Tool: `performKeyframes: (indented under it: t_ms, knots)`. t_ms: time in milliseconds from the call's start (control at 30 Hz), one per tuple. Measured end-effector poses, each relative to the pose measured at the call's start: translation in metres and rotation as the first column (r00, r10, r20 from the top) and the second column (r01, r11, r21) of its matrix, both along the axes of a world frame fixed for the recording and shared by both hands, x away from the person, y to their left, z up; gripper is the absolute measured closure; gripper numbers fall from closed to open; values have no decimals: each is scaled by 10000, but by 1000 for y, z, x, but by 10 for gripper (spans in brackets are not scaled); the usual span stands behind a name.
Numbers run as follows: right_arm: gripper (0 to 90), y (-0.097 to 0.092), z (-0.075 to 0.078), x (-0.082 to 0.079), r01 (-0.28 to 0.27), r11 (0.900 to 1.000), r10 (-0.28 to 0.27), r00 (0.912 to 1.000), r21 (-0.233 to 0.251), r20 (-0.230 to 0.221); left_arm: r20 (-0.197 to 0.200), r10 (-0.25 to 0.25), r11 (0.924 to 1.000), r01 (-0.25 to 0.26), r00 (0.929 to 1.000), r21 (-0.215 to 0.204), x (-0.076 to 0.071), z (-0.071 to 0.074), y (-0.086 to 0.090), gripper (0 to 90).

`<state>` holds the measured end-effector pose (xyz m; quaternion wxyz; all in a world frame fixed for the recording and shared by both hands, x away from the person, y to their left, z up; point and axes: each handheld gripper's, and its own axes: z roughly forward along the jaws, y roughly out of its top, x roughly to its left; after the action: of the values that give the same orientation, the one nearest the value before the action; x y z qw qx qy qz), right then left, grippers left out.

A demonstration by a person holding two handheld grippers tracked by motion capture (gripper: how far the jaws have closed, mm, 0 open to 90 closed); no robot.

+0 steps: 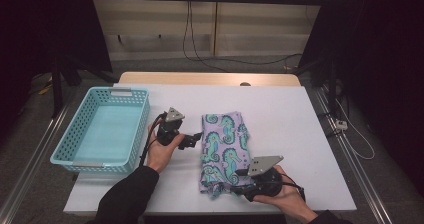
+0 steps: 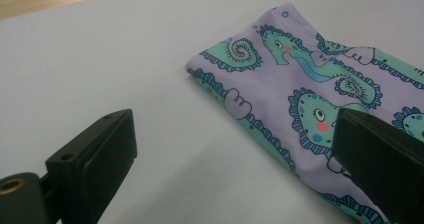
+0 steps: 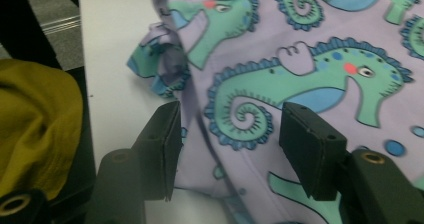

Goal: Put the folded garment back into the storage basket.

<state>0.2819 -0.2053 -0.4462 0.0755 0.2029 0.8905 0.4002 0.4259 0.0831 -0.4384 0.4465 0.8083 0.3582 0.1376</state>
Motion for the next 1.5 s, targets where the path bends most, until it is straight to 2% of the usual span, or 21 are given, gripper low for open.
performKeyframes:
  t_ms: [100, 233, 267, 333, 367, 567, 667, 700, 767, 967, 1067, 1100, 1333, 1400, 1500]
  knots:
    - [408, 3, -3, 0, -178, 9997, 178, 9998, -178, -17, 25, -69, 9999, 69, 10000, 74, 0, -1, 1, 45]
    - [389, 6, -7, 1, -384, 9987, 379, 9992, -339, -137, -75, 34, 10000, -35, 10000, -80, 1, -2, 4, 45]
    - [382, 7, -8, 1, -479, 9981, 475, 9988, -378, -124, -62, 32, 10000, -32, 10000, -85, 2, -2, 5, 46]
    - [378, 9, -11, 0, -549, 9956, 552, 9985, -756, 13, -146, -12, 9998, 9, 9999, -221, 3, -2, 6, 46]
    - [374, 9, -12, -1, -575, 9956, 583, 9983, -741, 95, -159, -35, 9997, 32, 9999, -226, 2, -2, 5, 45]
    - [422, 10, -13, 0, -563, 9949, 590, 9978, -837, 299, -125, -253, 9997, 254, 9996, 70, 1, -4, -1, 45]
    - [482, 9, -12, 1, -526, 9952, 556, 9978, -822, 350, -141, -283, 9995, 285, 9995, 164, 1, -6, -2, 45]
    - [536, 8, -13, 3, -534, 9954, 569, 9975, -792, 417, -142, -296, 9994, 298, 9995, 163, 1, -6, -2, 45]
    - [584, 6, -12, 5, -554, 9951, 595, 9970, -824, 491, -86, -266, 9995, 267, 9996, 168, 1, -6, -3, 45]
    - [630, 8, -12, 7, -518, 9946, 563, 9973, -900, 481, -73, -162, 9995, 164, 9998, 285, 2, -6, -4, 45]
    - [723, 8, -11, 9, -368, 9949, 416, 9979, -938, 492, -4, -92, 9999, 92, 10000, 142, 2, -6, -5, 43]
    - [751, 7, -11, 10, -284, 9952, 331, 9983, -938, 484, 22, -120, 9997, 120, 9999, 210, 2, -5, -4, 43]
    - [800, 6, -10, 15, -30, 9971, 33, 10000, -755, 27, -23, 290, 9994, -289, 9996, 202, 9, -4, -10, 51]
    - [803, 6, -10, 15, 30, 9978, -34, 10000, -667, -60, -1, 504, 9986, -504, 9987, 184, 15, -3, -13, 51]
    - [807, 6, -10, 15, 29, 9973, -33, 10000, -730, -57, -52, 432, 9983, -429, 9991, 382, 28, -4, -17, 71]
